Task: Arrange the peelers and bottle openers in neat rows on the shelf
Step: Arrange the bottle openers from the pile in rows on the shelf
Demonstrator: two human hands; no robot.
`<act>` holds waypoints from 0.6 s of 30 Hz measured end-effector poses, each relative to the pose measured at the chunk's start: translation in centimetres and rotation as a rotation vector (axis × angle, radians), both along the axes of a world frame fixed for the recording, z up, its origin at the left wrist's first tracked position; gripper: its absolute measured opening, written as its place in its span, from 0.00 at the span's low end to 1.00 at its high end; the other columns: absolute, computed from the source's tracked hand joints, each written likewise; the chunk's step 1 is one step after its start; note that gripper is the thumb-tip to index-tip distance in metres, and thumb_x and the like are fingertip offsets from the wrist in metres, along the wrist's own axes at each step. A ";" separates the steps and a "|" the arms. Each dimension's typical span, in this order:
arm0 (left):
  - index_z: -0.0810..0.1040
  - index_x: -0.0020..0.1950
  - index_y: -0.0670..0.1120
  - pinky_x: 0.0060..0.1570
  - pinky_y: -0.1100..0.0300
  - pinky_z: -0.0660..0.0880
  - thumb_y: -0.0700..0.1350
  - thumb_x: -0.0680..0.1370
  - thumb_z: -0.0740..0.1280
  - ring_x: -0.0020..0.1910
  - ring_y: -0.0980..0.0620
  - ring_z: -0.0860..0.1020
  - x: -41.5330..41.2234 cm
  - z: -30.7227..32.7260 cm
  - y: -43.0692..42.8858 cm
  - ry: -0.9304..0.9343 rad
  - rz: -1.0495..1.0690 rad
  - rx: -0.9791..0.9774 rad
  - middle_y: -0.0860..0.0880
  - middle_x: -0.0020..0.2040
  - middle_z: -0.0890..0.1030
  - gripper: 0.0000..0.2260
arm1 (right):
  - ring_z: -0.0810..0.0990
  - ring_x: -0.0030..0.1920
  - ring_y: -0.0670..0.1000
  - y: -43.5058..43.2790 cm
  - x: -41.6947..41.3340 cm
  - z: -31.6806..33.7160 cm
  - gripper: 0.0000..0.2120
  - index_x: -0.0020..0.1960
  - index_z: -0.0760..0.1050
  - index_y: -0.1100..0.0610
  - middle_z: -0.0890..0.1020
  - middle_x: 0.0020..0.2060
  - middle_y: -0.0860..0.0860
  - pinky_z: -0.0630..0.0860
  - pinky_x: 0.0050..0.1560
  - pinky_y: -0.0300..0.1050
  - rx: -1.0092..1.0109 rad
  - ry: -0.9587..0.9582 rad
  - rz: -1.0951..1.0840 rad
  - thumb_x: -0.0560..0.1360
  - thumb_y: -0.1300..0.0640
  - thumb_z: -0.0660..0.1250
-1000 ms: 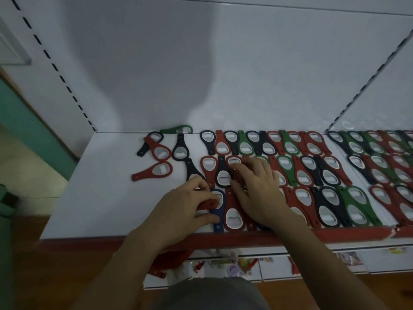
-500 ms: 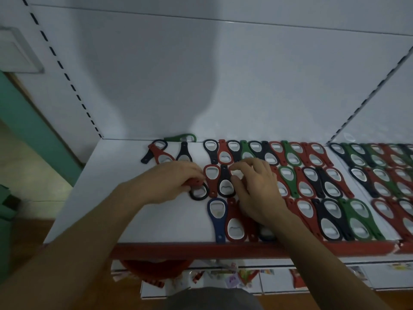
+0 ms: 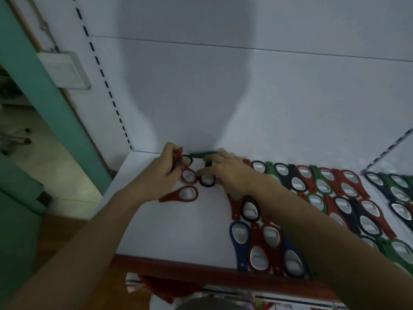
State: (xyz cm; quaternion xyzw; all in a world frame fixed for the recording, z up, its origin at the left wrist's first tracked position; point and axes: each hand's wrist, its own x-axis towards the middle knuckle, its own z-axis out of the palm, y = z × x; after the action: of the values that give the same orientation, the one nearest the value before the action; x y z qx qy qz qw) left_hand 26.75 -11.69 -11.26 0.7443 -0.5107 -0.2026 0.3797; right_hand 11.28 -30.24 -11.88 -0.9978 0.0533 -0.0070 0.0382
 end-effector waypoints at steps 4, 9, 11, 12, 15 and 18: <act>0.72 0.67 0.48 0.35 0.60 0.71 0.43 0.83 0.62 0.34 0.56 0.77 1.8 -0.8 -0.9 -0.218 0.239 0.084 0.53 0.48 0.80 0.12 | 0.66 0.67 0.55 -1.3 2.1 0.5 0.21 0.69 0.74 0.44 0.72 0.67 0.50 0.70 0.62 0.55 -0.022 0.055 0.076 0.77 0.55 0.70; 0.77 0.50 0.44 0.45 0.51 0.79 0.65 0.72 0.75 0.47 0.43 0.81 1.5 -1.5 -3.7 -0.331 0.387 0.431 0.44 0.49 0.81 0.25 | 0.67 0.66 0.53 -2.3 3.0 0.1 0.23 0.68 0.72 0.47 0.74 0.64 0.47 0.64 0.52 0.49 -0.032 0.070 0.125 0.75 0.51 0.73; 0.76 0.53 0.45 0.44 0.52 0.78 0.65 0.70 0.77 0.49 0.43 0.81 1.4 -1.5 -4.3 -0.390 0.404 0.475 0.44 0.51 0.80 0.27 | 0.67 0.64 0.52 -2.6 3.3 0.3 0.25 0.69 0.71 0.46 0.73 0.63 0.47 0.63 0.54 0.48 -0.011 0.103 0.110 0.74 0.48 0.73; 0.75 0.52 0.46 0.43 0.53 0.77 0.63 0.70 0.77 0.48 0.43 0.81 1.6 -1.4 -4.5 -0.392 0.403 0.483 0.45 0.50 0.81 0.26 | 0.67 0.63 0.51 -2.8 3.4 0.5 0.23 0.67 0.72 0.46 0.73 0.61 0.47 0.63 0.54 0.48 -0.001 0.121 0.102 0.74 0.46 0.73; 0.72 0.48 0.46 0.42 0.54 0.76 0.59 0.70 0.79 0.47 0.43 0.81 2.5 -1.1 -4.6 -0.291 0.379 0.502 0.46 0.46 0.79 0.22 | 0.73 0.57 0.51 -3.0 3.3 0.8 0.18 0.58 0.76 0.53 0.76 0.55 0.50 0.71 0.55 0.48 0.057 0.055 0.079 0.73 0.48 0.75; 0.76 0.43 0.44 0.39 0.56 0.78 0.52 0.69 0.80 0.42 0.46 0.82 3.0 -0.9 -4.4 -0.104 0.363 0.456 0.46 0.41 0.81 0.18 | 0.77 0.54 0.56 -2.7 3.1 0.5 0.11 0.56 0.79 0.58 0.79 0.52 0.54 0.73 0.56 0.50 0.031 -0.069 0.005 0.76 0.56 0.72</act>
State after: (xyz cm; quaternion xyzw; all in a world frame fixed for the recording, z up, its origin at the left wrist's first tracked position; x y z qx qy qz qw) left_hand 29.79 -16.09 -12.15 0.8990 -0.3291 -0.2025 0.2062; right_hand 14.41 -32.95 -11.35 -0.9964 0.0495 -0.0404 0.0555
